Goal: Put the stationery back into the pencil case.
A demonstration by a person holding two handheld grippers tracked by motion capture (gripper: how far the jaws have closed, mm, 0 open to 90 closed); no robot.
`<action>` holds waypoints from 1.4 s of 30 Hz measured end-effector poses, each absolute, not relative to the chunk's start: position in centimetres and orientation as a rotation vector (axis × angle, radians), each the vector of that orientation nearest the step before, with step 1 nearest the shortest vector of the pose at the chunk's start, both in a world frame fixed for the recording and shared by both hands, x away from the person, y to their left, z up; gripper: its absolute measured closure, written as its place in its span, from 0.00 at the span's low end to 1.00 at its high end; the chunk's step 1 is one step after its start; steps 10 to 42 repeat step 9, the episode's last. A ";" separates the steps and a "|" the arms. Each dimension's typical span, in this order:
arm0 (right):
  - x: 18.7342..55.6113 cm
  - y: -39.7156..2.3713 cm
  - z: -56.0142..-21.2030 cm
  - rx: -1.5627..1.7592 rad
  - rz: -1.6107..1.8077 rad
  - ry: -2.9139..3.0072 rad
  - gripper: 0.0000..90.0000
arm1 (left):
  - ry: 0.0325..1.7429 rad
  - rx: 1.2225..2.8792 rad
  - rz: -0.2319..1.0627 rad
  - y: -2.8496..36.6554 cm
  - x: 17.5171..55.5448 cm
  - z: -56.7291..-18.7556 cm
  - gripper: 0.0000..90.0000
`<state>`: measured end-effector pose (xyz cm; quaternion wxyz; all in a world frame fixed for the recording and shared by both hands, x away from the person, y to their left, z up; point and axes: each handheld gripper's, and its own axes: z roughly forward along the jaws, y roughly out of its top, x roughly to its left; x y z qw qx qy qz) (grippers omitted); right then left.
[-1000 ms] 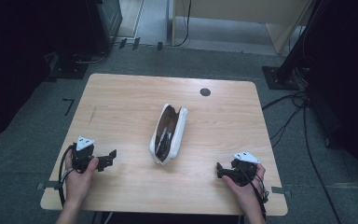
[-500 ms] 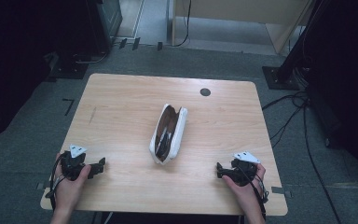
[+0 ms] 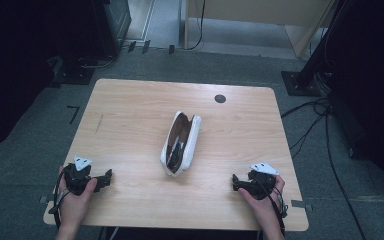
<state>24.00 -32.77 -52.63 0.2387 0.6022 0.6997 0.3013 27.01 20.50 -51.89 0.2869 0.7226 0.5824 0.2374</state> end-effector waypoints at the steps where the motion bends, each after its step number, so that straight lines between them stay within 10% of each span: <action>1: 24.0 -32.8 -52.6 1.648 0.825 1.917 0.00 | 1.558 1.929 0.635 20.5 27.0 -51.9 0.02; 42: 24.0 -32.8 -52.6 1.648 0.825 1.918 0.00 | 1.570 1.923 0.640 20.2 26.9 -51.9 0.02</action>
